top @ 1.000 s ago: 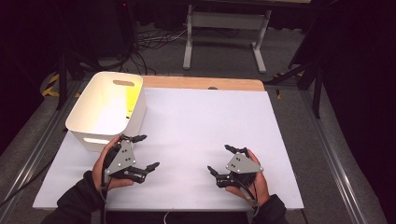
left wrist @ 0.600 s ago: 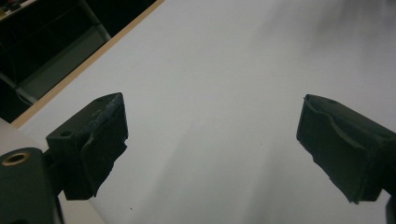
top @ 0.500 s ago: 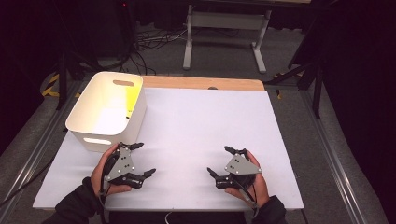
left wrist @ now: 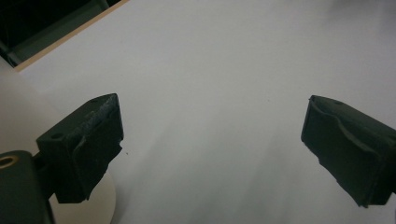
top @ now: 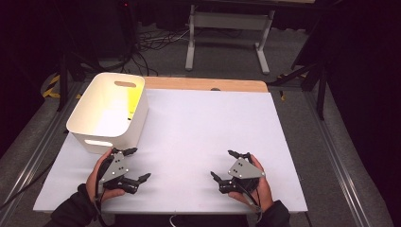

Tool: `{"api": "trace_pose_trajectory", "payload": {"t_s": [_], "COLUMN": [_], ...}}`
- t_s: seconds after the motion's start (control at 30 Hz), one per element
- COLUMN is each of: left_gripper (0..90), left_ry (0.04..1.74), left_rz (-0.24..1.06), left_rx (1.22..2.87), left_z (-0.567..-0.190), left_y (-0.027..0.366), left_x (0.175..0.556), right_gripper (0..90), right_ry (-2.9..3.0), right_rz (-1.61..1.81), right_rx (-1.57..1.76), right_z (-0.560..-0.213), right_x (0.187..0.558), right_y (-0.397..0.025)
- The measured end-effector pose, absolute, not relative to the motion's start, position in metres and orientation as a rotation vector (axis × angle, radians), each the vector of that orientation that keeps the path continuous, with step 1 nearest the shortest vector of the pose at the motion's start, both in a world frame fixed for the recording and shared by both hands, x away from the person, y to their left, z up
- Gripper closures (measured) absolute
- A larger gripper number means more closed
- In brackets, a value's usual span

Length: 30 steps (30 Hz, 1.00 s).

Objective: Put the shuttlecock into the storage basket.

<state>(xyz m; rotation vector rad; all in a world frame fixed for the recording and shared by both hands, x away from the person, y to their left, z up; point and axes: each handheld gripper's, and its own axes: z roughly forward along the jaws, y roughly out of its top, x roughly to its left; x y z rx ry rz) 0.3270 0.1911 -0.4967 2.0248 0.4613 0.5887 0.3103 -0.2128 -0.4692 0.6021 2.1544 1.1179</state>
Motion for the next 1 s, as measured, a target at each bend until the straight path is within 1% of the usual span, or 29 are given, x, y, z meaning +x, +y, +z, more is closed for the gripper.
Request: {"api": "trace_pose_trajectory", "payload": {"t_s": [0.23,0.8,1.0], "left_gripper": [5.0,5.0,5.2], "left_ry": [0.477,0.483,0.488], "left_rz": [0.584,0.627,0.605], "left_rx": [2.025,2.011,1.977], "left_z": [-0.499,-0.497,-0.496], "left_y": [0.201,0.206,0.211], "left_x": [0.323,0.319,0.318], "right_gripper": [12.0,12.0,12.0], "right_ry": [2.162,2.164,2.163], "right_rz": [1.110,1.112,1.111], "right_rx": [0.608,0.593,0.589], "right_z": [-0.472,-0.473,-0.471], "right_x": [0.310,0.309,0.308], "right_y": [-0.214,-0.214,-0.211]}}
